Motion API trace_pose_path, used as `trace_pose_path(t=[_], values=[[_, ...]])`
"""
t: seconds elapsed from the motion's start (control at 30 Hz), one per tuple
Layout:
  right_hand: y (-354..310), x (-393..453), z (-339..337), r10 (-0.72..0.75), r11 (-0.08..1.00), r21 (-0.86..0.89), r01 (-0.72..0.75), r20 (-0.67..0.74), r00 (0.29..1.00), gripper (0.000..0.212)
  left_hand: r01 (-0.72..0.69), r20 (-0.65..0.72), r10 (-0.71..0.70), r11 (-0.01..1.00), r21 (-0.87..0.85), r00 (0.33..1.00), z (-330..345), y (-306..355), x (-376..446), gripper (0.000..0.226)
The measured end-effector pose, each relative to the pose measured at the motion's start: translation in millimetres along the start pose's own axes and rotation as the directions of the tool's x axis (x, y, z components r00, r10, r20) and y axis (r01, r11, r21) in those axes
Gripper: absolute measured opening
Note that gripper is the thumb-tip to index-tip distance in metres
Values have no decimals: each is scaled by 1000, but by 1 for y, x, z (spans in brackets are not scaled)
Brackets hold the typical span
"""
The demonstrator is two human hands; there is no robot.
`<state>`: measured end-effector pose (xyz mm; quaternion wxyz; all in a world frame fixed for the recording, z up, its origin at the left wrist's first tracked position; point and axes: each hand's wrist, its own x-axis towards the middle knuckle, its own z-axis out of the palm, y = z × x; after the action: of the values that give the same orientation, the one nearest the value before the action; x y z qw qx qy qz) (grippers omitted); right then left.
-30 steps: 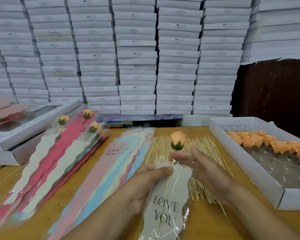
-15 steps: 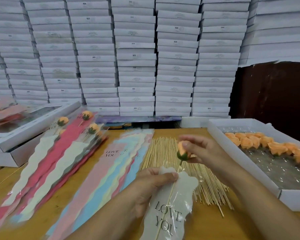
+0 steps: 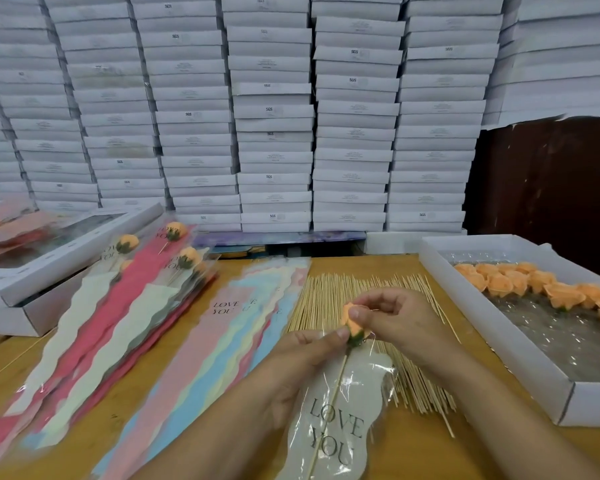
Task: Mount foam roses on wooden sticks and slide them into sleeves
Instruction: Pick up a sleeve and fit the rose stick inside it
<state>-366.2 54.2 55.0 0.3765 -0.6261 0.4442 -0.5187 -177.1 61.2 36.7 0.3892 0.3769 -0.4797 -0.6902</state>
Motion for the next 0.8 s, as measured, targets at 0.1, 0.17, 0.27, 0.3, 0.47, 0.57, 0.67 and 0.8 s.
trace_pose_path(t=[0.1, 0.17, 0.27, 0.3, 0.47, 0.57, 0.67, 0.8], values=[[6, 1, 3, 12, 1000, 27, -12, -24, 1000, 7, 1, -17, -1, 1000, 21, 1000, -1, 1, 3, 43], [11, 0, 5, 34, 997, 65, -32, -24, 999, 13, 21, -28, -21, 1000, 12, 999, -1, 1, 4, 37], [15, -2, 8, 68, 988, 137, -69, 11, 998, 16, 34, -71, -33, 999, 17, 997, 1, 1, 4, 35], [17, -2, 8, 82, 986, 143, -83, 18, 997, 15, 39, -89, -36, 999, 24, 995, 1, 2, 4, 39], [25, -2, 7, 137, 981, 126, -146, 73, 988, 23, 66, -140, -61, 997, 32, 988, 0, 4, 8, 50], [23, -6, 6, 135, 981, 124, -149, 116, 984, 30, 42, -160, -29, 996, 74, 987, -1, 2, 11, 37], [25, -7, 6, 131, 982, 120, -146, 128, 983, 20, 39, -195, -22, 996, 82, 981, 0, 0, 14, 35], [27, -9, 6, 130, 987, 69, -144, 175, 976, 19, 38, -250, -21, 997, 60, 968, 5, 1, 17, 45]])
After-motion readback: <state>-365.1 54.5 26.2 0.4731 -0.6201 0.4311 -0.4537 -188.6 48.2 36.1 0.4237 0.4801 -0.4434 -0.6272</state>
